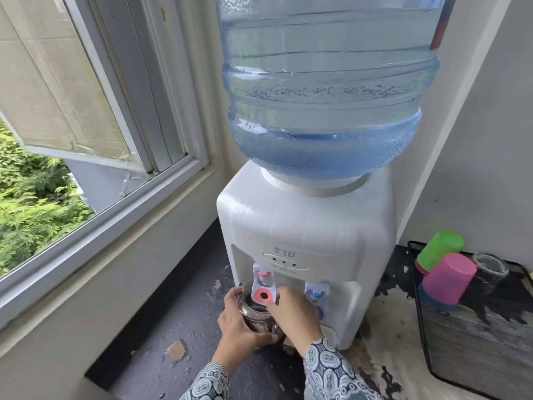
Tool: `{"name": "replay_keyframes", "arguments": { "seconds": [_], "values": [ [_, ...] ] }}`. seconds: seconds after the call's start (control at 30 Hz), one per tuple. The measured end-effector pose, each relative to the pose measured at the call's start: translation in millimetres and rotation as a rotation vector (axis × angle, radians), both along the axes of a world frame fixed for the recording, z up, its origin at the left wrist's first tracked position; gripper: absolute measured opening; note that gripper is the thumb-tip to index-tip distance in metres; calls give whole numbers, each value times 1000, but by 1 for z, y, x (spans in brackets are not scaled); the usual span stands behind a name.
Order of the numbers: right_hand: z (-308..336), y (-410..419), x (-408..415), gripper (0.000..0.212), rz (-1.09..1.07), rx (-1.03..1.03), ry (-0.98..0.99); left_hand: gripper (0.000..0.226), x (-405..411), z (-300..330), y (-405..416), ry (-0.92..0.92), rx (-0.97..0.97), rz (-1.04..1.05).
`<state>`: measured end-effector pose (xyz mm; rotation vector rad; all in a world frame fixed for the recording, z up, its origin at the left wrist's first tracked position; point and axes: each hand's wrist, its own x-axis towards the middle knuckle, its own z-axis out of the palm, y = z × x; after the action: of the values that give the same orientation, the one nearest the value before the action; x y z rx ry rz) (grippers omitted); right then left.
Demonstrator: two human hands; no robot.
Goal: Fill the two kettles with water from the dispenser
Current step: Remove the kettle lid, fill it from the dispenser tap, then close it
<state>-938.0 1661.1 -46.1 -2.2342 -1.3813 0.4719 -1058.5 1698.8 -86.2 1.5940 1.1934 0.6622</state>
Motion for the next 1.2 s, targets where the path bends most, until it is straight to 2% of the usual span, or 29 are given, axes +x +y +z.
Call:
{"name": "replay_keyframes", "arguments": {
  "seconds": [0.1, 0.17, 0.23, 0.37, 0.47, 0.63, 0.73, 0.83, 0.9, 1.2],
  "values": [
    [-3, 1, 2, 19, -21, 2, 82, 106, -1, 1, 2, -5, -19, -2],
    [-3, -2, 1, 31, -25, 25, 148, 105, -1, 0, 2, -2, -30, -11],
    [2, -6, -7, 37, -26, 79, 277, 103, -1, 0, 1, 9, -29, -15],
    [13, -14, -23, 25, -11, 208, 580, 106, 0, -2, 1, 57, -9, 4],
    [29, -15, -23, 30, -39, 268, 758, 107, 0, -5, 2, 57, -37, 18],
    [34, -23, -21, 37, 34, 288, 868, 106, 0, -6, 3, 54, -40, 20],
    [17, -32, -20, 33, 32, 333, 707, 109, 0, -7, 3, 44, -46, 18],
    [-6, -39, -15, 17, 51, 337, 428, 112, 0, -7, 3, 49, -44, 18],
    [-15, -42, -14, 4, 87, 350, 318, 113, -1, -8, 3, 56, -42, 8],
    [-24, -42, -11, 12, 106, 389, 324, 112, 0, -10, 4, 26, -18, 10]
  ]
}}
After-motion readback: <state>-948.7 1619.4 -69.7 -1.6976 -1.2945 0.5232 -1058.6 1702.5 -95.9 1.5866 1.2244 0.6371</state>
